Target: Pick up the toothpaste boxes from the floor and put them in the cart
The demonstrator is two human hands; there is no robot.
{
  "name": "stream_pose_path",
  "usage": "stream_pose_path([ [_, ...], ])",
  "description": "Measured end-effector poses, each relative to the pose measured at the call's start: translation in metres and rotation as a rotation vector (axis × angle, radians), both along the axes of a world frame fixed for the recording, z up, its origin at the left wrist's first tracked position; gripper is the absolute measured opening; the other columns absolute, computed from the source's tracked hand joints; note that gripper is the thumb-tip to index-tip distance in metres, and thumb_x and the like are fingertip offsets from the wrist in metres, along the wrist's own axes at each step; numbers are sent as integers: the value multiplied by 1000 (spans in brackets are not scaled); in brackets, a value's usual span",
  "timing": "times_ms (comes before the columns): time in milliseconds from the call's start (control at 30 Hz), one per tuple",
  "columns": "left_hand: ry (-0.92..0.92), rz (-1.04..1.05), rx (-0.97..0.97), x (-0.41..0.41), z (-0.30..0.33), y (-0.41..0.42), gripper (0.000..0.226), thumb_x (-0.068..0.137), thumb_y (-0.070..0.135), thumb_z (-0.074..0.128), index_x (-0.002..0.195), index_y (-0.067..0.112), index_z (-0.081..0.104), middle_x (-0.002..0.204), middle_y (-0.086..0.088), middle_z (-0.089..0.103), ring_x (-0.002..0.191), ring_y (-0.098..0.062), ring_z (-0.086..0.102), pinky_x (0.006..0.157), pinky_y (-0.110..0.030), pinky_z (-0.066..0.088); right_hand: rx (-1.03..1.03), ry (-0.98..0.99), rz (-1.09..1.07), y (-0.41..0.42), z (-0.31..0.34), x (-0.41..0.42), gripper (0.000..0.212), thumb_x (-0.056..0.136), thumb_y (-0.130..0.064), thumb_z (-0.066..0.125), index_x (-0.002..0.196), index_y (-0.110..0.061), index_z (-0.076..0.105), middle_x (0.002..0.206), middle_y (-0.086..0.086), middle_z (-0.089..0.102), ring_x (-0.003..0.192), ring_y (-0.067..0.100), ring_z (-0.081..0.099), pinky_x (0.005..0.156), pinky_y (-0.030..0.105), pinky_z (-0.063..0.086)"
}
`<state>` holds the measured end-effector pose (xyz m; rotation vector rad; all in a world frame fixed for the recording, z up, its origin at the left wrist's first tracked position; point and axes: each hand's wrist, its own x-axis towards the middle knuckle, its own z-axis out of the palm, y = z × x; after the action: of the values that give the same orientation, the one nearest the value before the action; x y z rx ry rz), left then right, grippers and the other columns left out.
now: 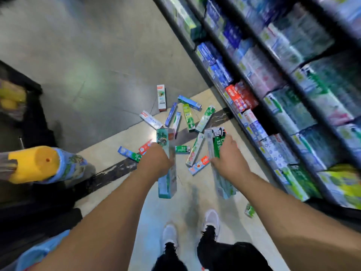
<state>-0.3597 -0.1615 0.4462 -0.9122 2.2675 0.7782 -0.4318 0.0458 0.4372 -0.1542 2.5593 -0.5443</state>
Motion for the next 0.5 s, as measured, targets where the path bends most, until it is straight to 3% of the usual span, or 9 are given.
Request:
stream_pose_path([
  [100, 75, -89, -16, -9, 98, 0, 53, 86, 39, 66, 119, 6, 42, 107, -9, 55, 105, -33, 60, 69, -35, 50, -36, 58, 1, 4, 94, 2, 89, 75, -32, 80, 141, -2, 29, 134, 18, 44, 125, 34, 45, 100, 40, 42],
  [267, 162, -351, -38, -24, 218, 21, 50, 87, 42, 65, 117, 5, 52, 114, -14, 65, 105, -35, 62, 71, -29, 41, -87, 131, -170, 34, 218, 28, 88, 76, -35, 80, 139, -3, 29, 131, 18, 47, 123, 35, 49, 95, 41, 45],
  [400, 251, -604, -18, -35, 282, 68, 47, 81, 45, 64, 111, 9, 62, 109, -13, 67, 102, -30, 65, 79, -34, 54, -74, 179, -348, 87, 286, 67, 74, 75, -39, 80, 125, -9, 34, 120, 15, 51, 114, 33, 52, 87, 41, 47],
  [500, 312, -756, 19, -36, 317, 123, 56, 74, 54, 65, 112, 13, 59, 103, -8, 65, 91, -28, 64, 71, -32, 50, -77, 234, -498, 136, 328, 104, 73, 76, -39, 80, 125, -11, 33, 117, 13, 53, 110, 32, 55, 84, 43, 49],
])
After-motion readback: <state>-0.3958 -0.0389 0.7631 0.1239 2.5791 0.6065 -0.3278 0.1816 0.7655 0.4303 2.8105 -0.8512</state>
